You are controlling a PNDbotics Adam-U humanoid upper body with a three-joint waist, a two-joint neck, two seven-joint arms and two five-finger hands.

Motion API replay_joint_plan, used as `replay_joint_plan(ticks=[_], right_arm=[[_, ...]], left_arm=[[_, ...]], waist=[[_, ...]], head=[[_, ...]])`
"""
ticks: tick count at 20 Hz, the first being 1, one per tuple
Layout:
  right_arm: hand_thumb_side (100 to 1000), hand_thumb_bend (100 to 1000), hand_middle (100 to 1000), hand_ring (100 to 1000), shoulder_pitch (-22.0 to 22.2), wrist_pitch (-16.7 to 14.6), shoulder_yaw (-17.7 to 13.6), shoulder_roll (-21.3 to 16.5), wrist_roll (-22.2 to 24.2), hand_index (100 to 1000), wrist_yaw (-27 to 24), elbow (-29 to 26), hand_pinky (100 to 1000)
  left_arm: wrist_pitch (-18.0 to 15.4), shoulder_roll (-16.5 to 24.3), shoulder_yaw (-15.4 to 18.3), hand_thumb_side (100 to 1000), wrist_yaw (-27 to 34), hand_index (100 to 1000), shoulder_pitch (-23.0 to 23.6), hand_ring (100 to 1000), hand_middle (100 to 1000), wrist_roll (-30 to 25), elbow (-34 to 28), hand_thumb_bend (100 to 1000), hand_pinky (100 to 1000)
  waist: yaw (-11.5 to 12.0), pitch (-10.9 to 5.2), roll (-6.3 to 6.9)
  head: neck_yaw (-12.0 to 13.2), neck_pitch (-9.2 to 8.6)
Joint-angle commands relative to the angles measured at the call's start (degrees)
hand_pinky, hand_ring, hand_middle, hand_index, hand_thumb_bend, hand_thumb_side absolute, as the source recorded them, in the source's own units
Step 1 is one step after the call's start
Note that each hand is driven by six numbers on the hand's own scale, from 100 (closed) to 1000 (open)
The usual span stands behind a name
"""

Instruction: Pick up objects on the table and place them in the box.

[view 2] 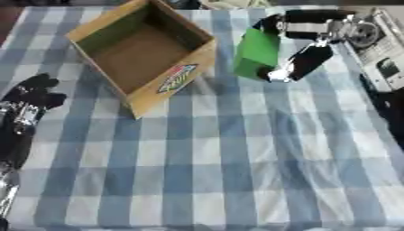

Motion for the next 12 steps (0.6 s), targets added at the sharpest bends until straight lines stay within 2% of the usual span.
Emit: replay_joint_plan(ticks=[1,10,12], right_arm=[[391,100,914,882,-3.01,0.41,-1.28,-1.76,-0.16,777,0.67,0.90,868],[405,100,918,885,-9.13,0.37,-2.71,0.82,-0.14,793,4.70,8.70,873],[447,100,920,888,-10.15,0.28,-3.00,1.71,-0.14,799,5.91,10.67,877]], left_arm=[[-0.06,1.26,-0.69,599,-0.01,851,-0.83,714,769,-1.06,-0.55,484,814],[-0.08,0.52,-3.39,598,0.17,851,-2.62,716,770,-4.66,-0.46,479,815],[-0.08,0.37,-3.97,598,0.19,851,-3.05,716,771,-5.50,-0.44,478,815]], waist=[[0.67,-0.94,-0.15],[5.82,-1.11,-0.97],[7.02,-1.11,-1.16]], head=[[-0.89,-0.75],[-4.49,-1.89],[-5.56,-2.08]])
